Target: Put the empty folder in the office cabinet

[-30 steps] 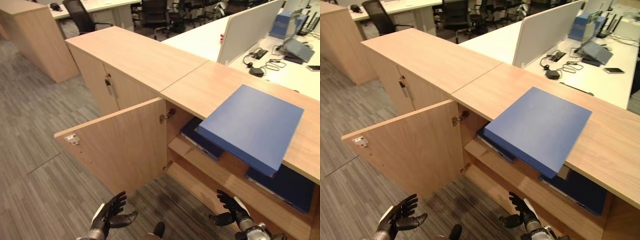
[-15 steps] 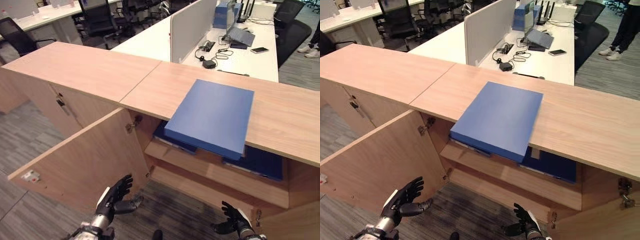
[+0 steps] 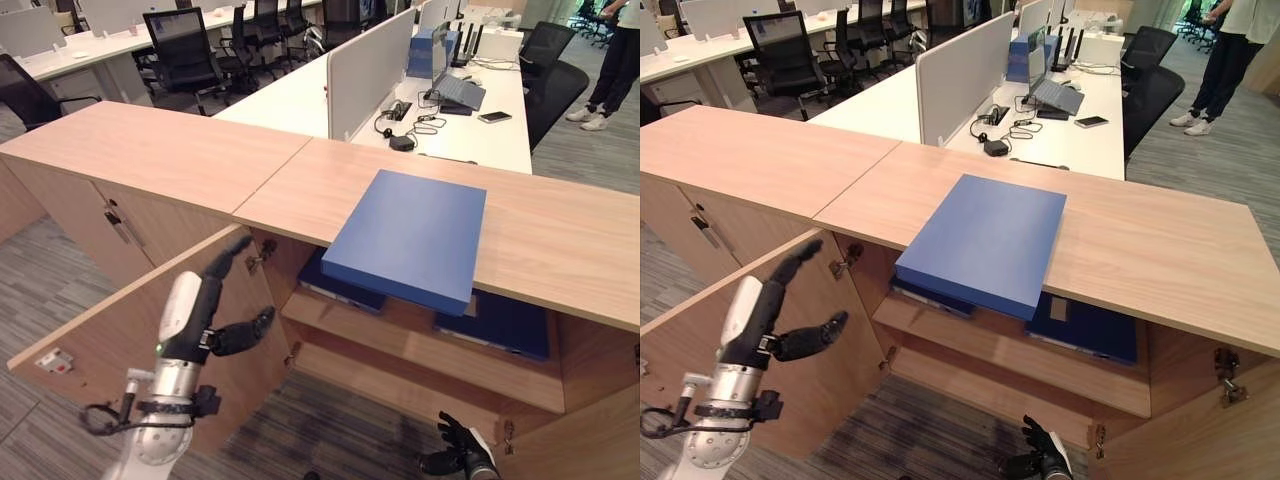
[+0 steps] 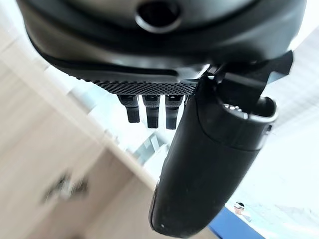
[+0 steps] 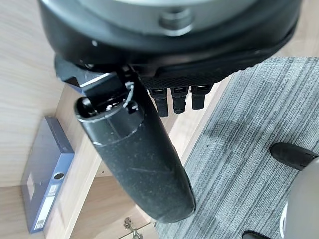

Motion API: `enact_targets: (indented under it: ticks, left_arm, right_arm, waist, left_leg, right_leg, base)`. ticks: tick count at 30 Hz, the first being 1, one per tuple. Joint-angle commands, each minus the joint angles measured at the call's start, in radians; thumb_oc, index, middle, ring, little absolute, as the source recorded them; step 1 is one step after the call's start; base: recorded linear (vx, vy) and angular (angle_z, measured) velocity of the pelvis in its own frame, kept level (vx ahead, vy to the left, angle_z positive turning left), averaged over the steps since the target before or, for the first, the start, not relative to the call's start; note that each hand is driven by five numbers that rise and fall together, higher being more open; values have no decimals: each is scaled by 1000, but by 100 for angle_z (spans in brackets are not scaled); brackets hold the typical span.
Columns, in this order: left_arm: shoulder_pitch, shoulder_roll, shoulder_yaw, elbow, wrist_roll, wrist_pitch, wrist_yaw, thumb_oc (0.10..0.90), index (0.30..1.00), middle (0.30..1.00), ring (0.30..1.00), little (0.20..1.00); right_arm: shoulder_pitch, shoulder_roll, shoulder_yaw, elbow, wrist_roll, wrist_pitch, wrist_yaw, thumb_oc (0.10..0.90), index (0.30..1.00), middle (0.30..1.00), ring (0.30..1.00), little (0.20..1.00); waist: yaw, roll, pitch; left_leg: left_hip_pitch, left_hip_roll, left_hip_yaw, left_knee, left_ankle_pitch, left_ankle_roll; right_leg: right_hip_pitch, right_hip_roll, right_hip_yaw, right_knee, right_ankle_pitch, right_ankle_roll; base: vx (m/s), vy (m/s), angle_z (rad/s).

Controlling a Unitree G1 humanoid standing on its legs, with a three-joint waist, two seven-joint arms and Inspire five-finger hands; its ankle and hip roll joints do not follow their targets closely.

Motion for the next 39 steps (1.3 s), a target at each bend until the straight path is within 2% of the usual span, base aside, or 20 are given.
enact_targets:
  ticks: [1,4,8,13,17,26,39]
  left_arm:
    - [-69,25,51,-78,77,-82,114,800,900,900,900,900]
    - [-75,55,73,-126,158,-78,169,800,900,900,900,900]
    - [-113,124,84,-189,227,-82,181,800,900,900,900,900]
    - [-205,230,40,-252,268,-100,142,800,900,900,900,900]
    - [-254,275,-2,-267,261,-114,102,800,900,900,900,900]
    - [-336,272,-106,-239,220,-112,30,800,900,900,900,900]
    - [-504,163,-274,-33,239,-50,2,800,900,900,900,900]
  right_arm:
    - [-81,-16,30,-13,33,-90,-27,800,900,900,900,900]
    - [-79,-16,40,-22,32,-87,-28,800,900,900,900,900]
    - [-84,-18,48,-27,30,-88,-28,800,900,900,900,900]
    - [-95,-26,64,-45,36,-96,-14,800,900,900,900,900]
    - [-96,-29,67,-66,43,-97,-6,800,900,900,900,900]
    - [-101,-22,63,-62,52,-87,-13,800,900,900,900,900]
    - [-98,-28,52,-106,68,-74,-23,800,900,900,900,900]
  waist:
    - [3,-22,-24]
    - [-2,-21,-31]
    - [-11,-19,-38]
    - [-31,-16,-47]
    - [-47,-11,-49]
    - [-75,3,-48]
    - [-118,-3,-47]
  left_leg:
    - [80,-19,-17,-3,-164,7]
    - [87,-22,-12,-3,-170,9]
    - [91,-22,-5,-3,-173,10]
    - [96,-24,7,-3,-178,12]
    - [100,-25,15,-3,-180,13]
    - [104,-26,42,-3,-183,16]
    - [98,-28,72,-3,-185,23]
  right_leg:
    - [-25,-15,-31,48,-69,41]
    - [-22,-15,-26,49,-69,43]
    - [-24,-16,-19,53,-69,46]
    - [-27,-15,-8,57,-69,50]
    - [-30,-15,-2,60,-67,52]
    - [-40,-18,17,57,-53,58]
    - [-58,-22,41,56,-43,61]
  base:
    - [13,4,-6]
    - [18,5,-6]
    - [4,3,-2]
    - [-2,0,-5]
    - [-9,-3,-8]
    - [-8,3,-13]
    - [-5,3,-8]
